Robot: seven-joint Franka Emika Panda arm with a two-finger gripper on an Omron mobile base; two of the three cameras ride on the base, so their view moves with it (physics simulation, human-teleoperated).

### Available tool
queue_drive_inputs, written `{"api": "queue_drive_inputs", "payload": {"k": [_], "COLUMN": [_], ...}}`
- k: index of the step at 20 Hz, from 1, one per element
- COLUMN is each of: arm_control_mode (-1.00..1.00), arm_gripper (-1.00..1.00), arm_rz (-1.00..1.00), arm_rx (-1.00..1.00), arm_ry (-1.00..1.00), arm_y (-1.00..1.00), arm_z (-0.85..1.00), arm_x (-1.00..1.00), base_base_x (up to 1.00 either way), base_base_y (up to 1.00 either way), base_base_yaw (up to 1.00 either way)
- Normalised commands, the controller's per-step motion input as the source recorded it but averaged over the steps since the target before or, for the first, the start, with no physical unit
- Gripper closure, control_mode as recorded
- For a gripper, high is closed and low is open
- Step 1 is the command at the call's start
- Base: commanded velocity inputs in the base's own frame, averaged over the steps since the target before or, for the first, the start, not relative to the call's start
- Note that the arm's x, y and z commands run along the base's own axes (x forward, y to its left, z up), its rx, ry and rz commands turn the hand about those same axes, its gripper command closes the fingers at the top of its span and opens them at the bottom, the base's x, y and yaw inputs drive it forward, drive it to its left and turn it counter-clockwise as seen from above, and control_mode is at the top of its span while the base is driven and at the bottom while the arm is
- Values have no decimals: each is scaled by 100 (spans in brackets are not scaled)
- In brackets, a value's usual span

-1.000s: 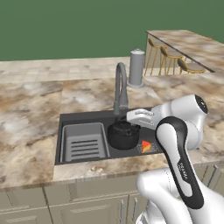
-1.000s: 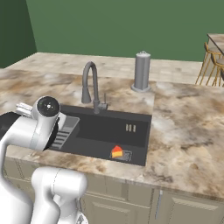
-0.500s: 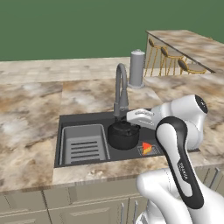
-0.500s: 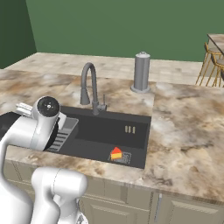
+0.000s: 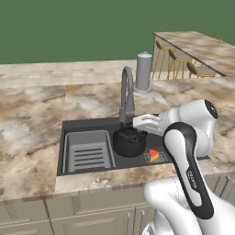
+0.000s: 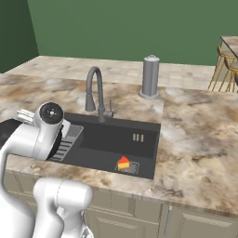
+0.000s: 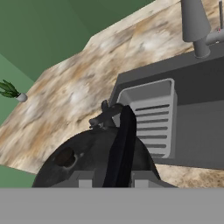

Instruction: Open the cabinet, pick the kettle from the cabinet, and place it in the sink.

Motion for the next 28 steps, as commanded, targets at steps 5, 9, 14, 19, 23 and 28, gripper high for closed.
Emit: {"api": "queue_drive_inputs", "payload": {"k": [5, 9, 14, 19, 23, 28], "arm_control_mode": [100, -100, -100, -100, -100, -100], "arm_gripper": [100, 100, 100, 100, 100, 100], "arm_rz": [0, 0, 0, 0, 0, 0], "arm_rx": [0, 0, 0, 0, 0, 8], "arm_ry": [0, 0, 0, 0, 0, 0], "arm_y": [0, 0, 0, 0, 0, -21], "arm_z": [0, 0, 0, 0, 0, 0], "arm_x": [0, 0, 0, 0, -2, -1], "base_base_x": [0, 0, 0, 0, 0, 0], "base_base_y": [0, 0, 0, 0, 0, 0], "base_base_yaw": [0, 0, 0, 0, 0, 0]}}
